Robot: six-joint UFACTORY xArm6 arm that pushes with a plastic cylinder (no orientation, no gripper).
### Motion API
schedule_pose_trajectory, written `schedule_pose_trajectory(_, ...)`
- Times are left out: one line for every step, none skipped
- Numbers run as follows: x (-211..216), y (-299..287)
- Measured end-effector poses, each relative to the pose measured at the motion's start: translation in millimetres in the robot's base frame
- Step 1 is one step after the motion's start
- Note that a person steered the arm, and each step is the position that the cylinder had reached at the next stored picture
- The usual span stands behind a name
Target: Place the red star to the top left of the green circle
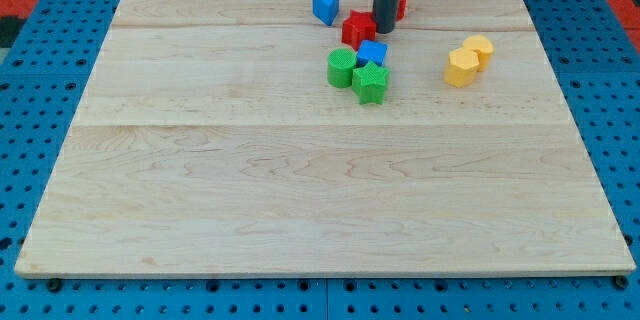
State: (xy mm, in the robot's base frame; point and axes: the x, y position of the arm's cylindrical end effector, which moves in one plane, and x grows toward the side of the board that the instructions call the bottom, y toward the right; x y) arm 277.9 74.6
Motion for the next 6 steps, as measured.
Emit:
schedule_pose_trajectory(0.0, -23.6)
schedule_pose_trajectory(1.4, -49.5)
schedule_pose_trajectory(6.8, -69.0)
schedule_pose_trajectory(18.2, -75.4)
schedule_pose_trajectory(29.8, -76.5)
schedule_pose_trajectory(33.1, -102.1)
